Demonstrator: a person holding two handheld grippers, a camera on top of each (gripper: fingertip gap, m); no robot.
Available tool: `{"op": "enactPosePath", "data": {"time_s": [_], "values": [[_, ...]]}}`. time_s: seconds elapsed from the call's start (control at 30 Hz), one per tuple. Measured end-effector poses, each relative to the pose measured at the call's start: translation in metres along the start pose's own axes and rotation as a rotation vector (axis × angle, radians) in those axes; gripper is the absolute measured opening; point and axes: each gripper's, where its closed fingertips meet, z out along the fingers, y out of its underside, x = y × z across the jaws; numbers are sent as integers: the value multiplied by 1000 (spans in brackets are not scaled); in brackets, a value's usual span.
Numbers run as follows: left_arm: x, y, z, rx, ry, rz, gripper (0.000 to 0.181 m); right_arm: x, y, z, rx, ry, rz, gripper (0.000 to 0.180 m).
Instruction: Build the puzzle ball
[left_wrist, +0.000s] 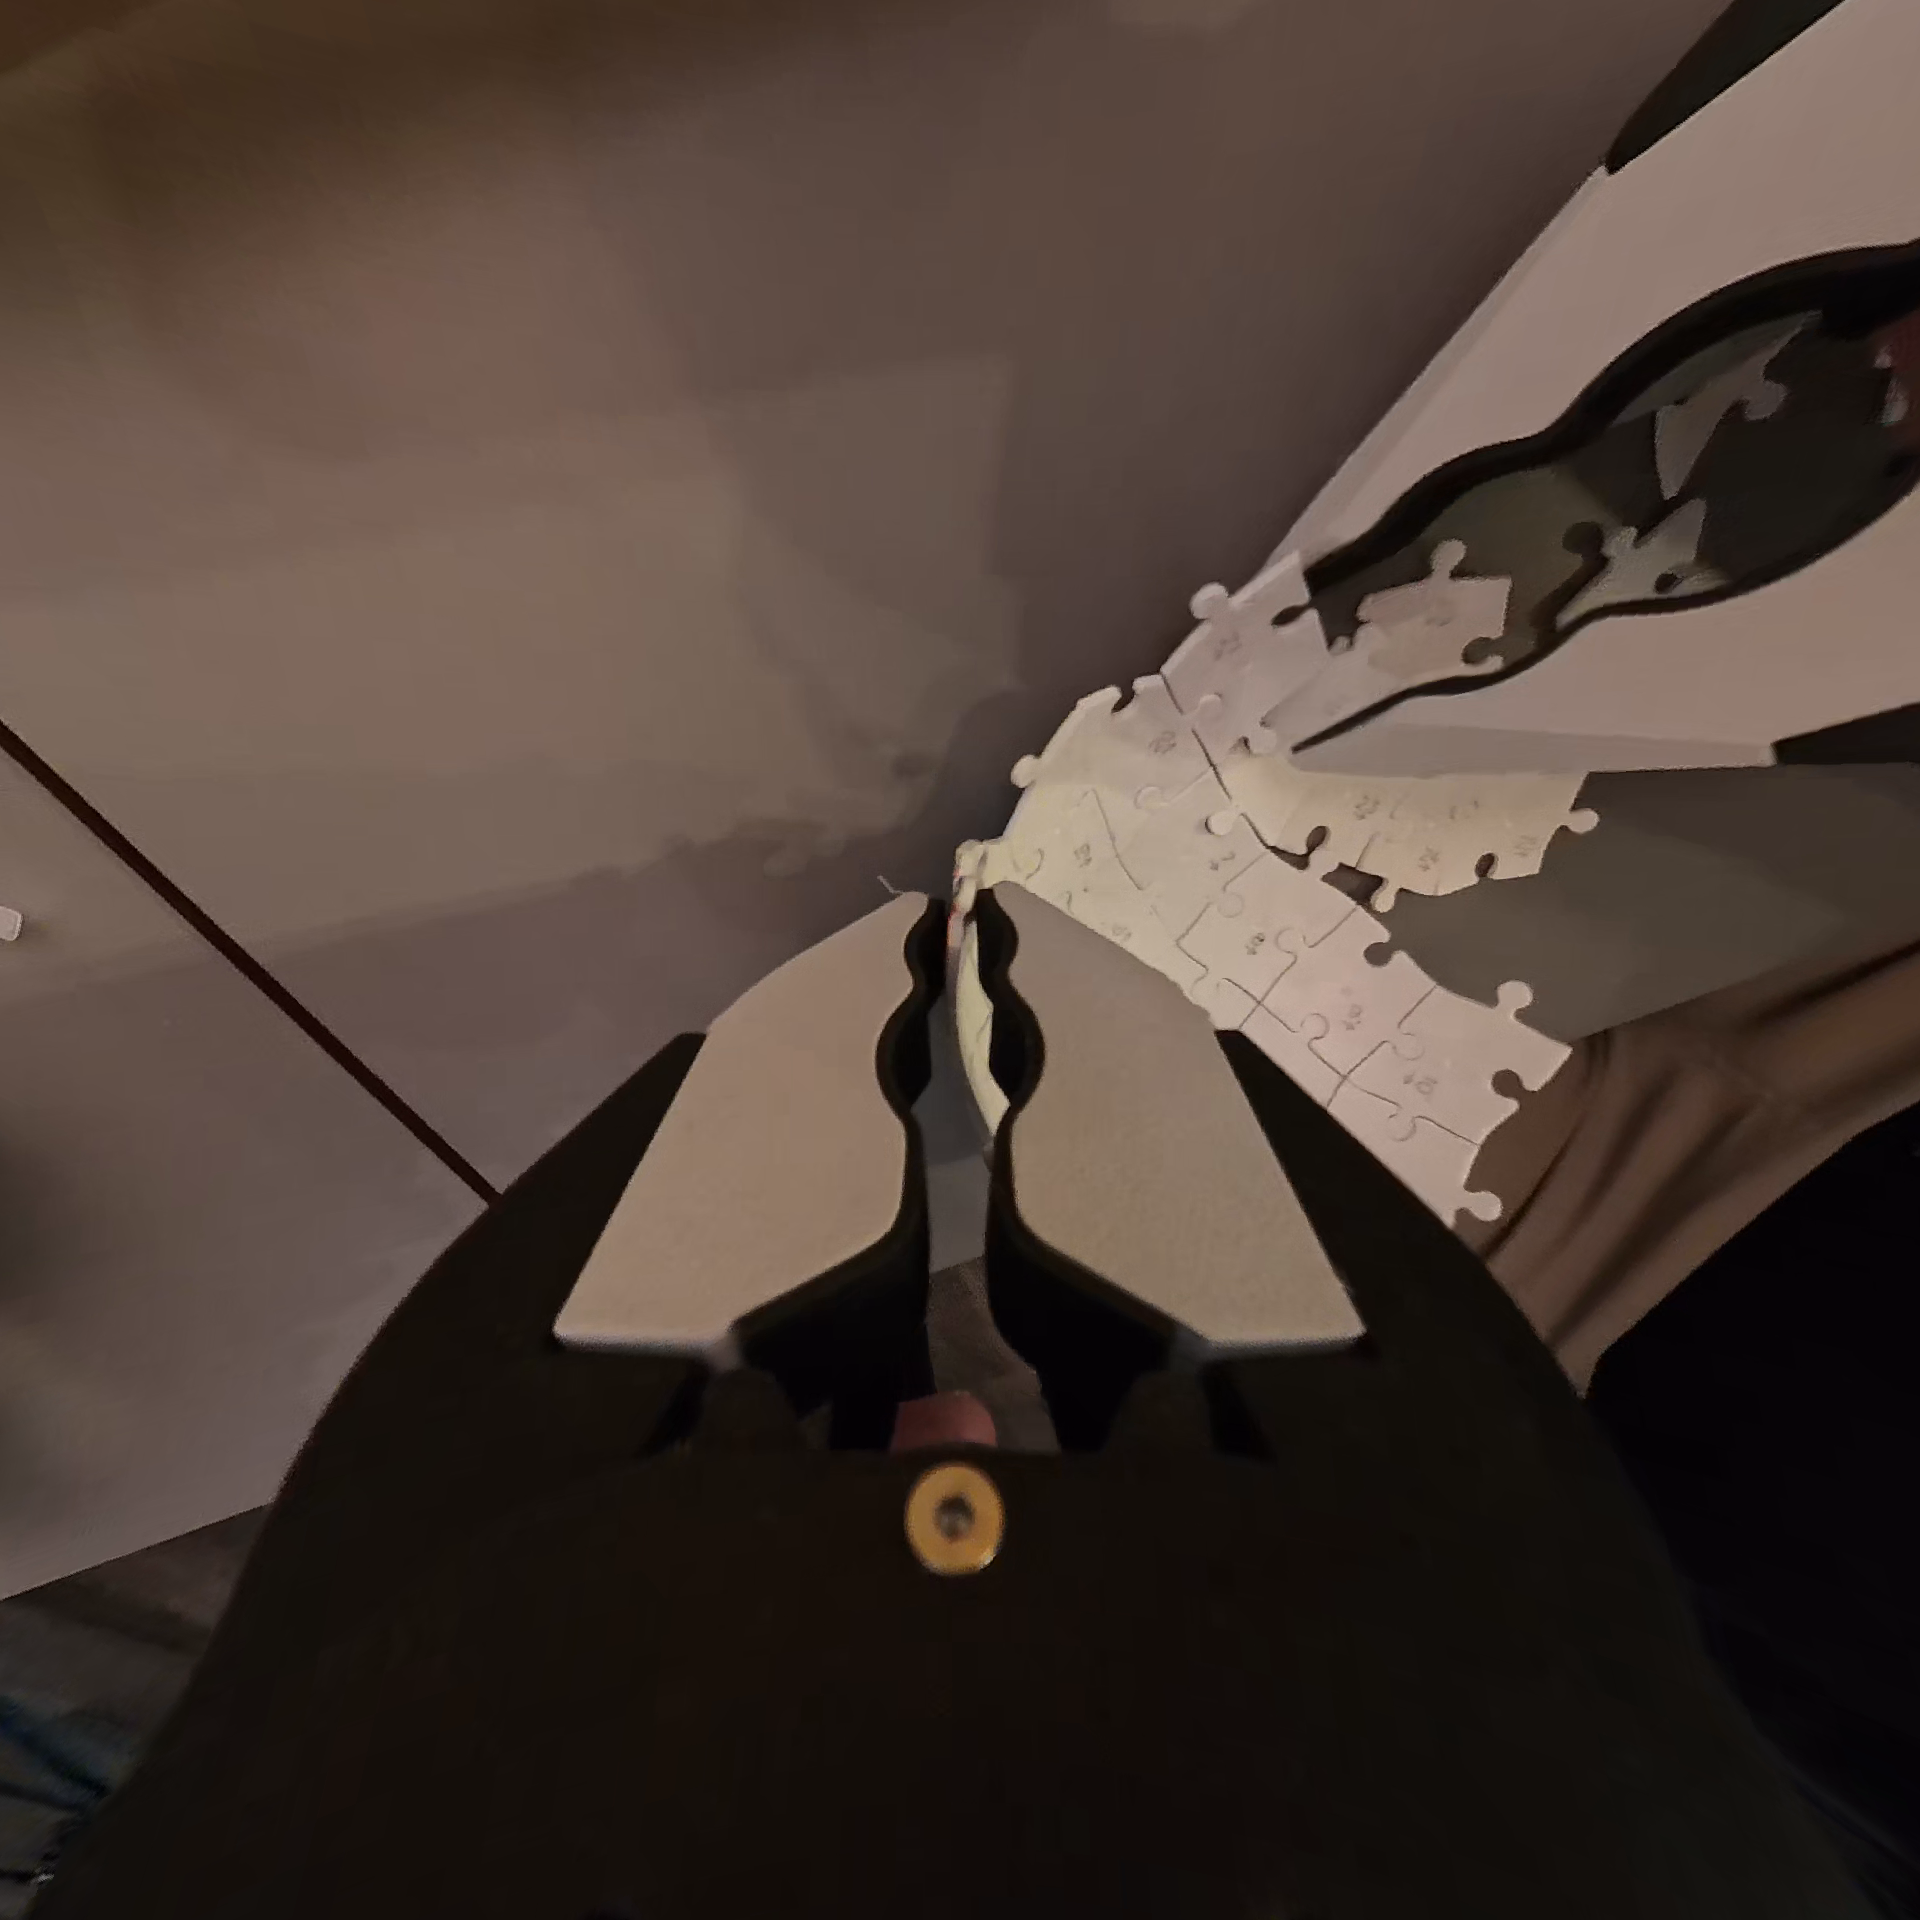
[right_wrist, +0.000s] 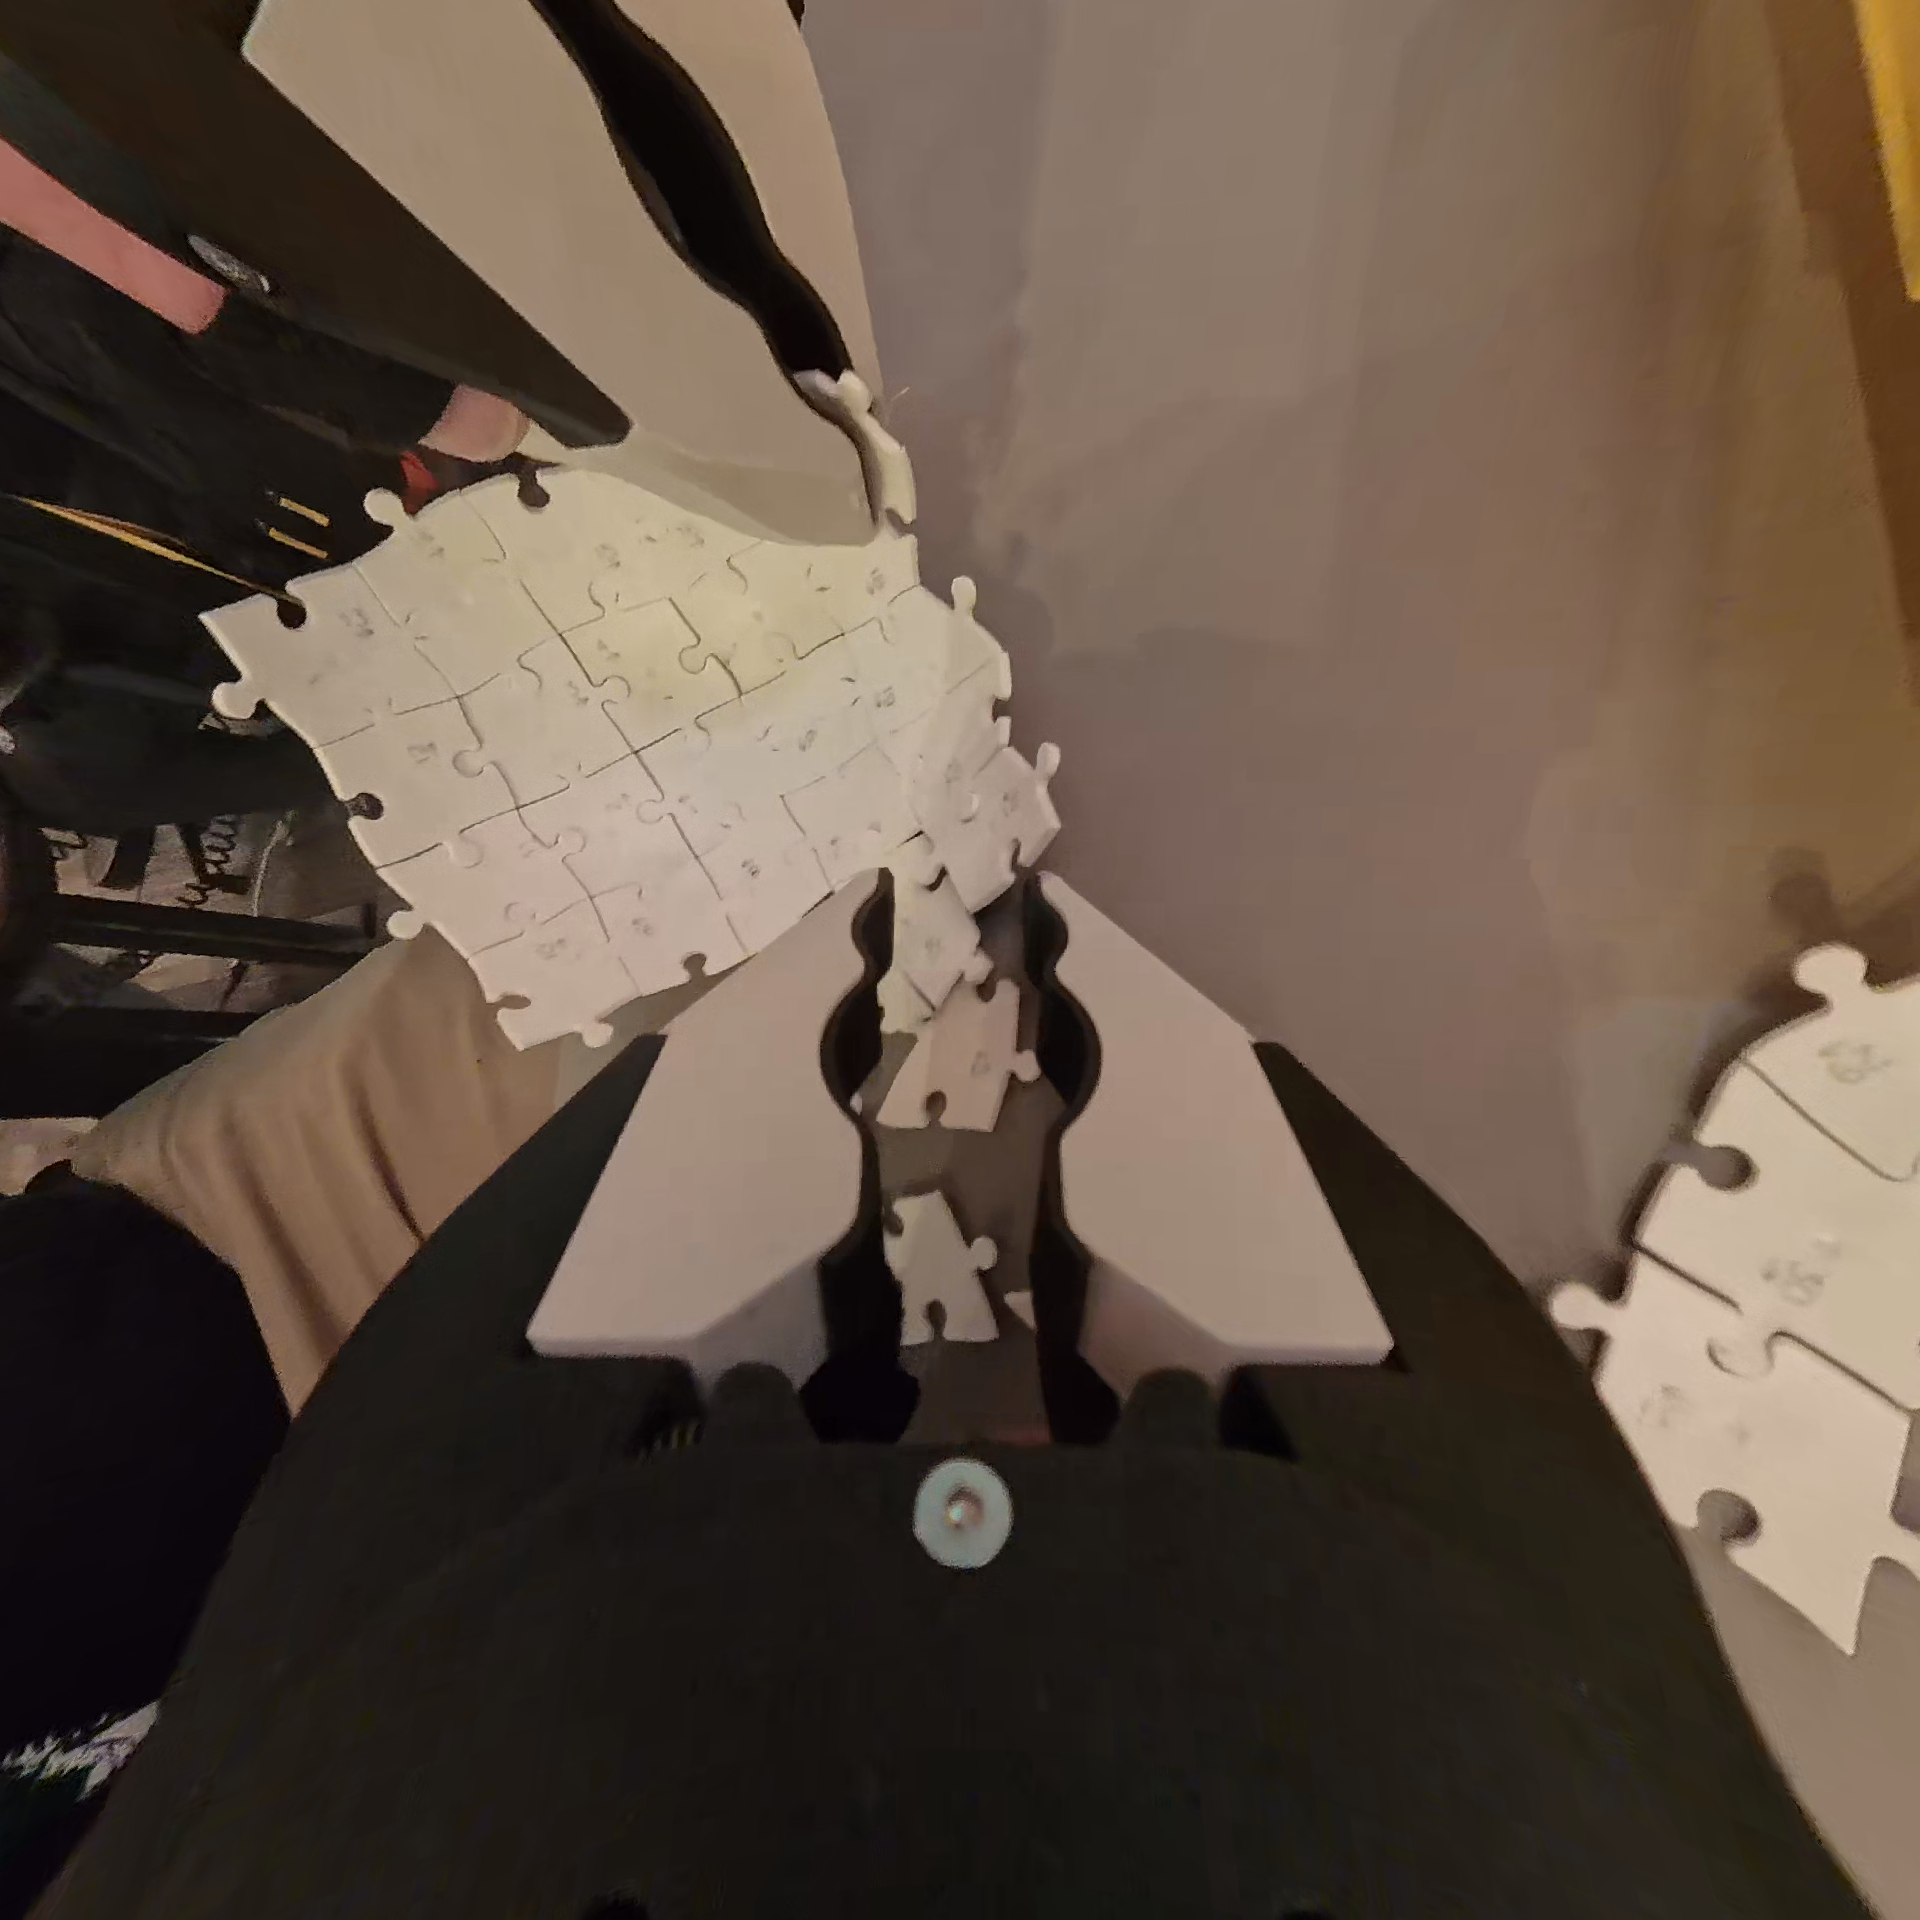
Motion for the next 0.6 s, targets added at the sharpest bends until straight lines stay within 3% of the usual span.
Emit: {"op": "enactPosePath", "data": {"time_s": [0.27,0.6], "values": [[1,-1,-1,25,-24,5,5,-5,13,-8,-17,-28,51,22],[2,2,0,82,-18,-13,5,-7,10,1,52,-35,117,7]]}}
